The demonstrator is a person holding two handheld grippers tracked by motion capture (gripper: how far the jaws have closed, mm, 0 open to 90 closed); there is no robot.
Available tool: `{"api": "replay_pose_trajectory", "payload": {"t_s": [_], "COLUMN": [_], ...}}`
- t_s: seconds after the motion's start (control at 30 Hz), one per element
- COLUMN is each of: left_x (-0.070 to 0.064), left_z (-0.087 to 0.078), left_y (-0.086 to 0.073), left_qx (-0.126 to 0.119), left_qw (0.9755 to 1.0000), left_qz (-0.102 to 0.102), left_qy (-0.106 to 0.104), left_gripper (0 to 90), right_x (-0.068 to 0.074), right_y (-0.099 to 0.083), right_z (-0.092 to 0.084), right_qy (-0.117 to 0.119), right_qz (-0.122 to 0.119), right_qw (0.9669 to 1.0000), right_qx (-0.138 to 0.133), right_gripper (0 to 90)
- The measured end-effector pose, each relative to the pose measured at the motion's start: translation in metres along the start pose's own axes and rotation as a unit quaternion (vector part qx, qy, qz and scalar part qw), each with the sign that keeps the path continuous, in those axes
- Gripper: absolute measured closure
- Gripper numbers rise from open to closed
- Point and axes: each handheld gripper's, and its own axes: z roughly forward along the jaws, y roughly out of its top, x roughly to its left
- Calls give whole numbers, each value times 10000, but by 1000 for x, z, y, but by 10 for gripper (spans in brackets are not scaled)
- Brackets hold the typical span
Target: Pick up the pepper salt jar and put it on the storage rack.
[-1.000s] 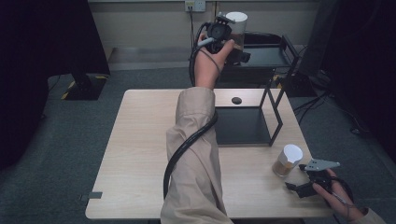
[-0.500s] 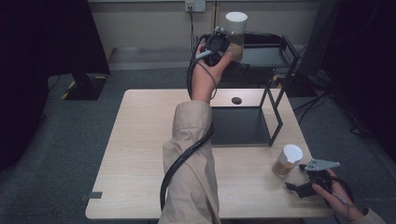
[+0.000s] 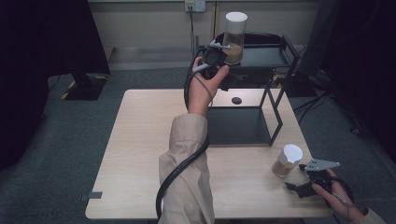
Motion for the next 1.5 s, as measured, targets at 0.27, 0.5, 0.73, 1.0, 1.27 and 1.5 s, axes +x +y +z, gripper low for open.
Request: {"api": "replay_pose_trajectory", "payload": {"t_s": [0.27, 0.5, 0.73, 1.0, 1.27, 1.5], "left_x": [0, 3, 5, 9, 9, 9], "left_z": [0, 3, 8, 13, 16, 18], "left_y": [-14, -31, -50, -71, -91, -113], "left_qx": [0, 61, 93, 121, 118, 125], "left_qw": [9999, 9998, 9995, 9991, 9989, 9989], "left_qz": [31, -28, -98, -162, -196, -169], "left_qy": [-146, -185, -285, -370, -405, -409], "left_gripper": [18, 18, 18, 18, 18, 18], "right_x": [0, 0, 0, 0, 0, 0], "right_y": [0, 0, 0, 0, 0, 0], "right_z": [0, 0, 0, 0, 0, 0], "right_qy": [-2, -3, -3, -3, -4, -3], "right_qz": [1, 4, 2, 4, 4, 0], "right_qw": [10000, 10000, 10000, 10000, 10000, 10000], "right_qx": [-3, -2, -3, -2, -3, -5], "right_gripper": [0, 0, 0, 0, 0, 0]}}
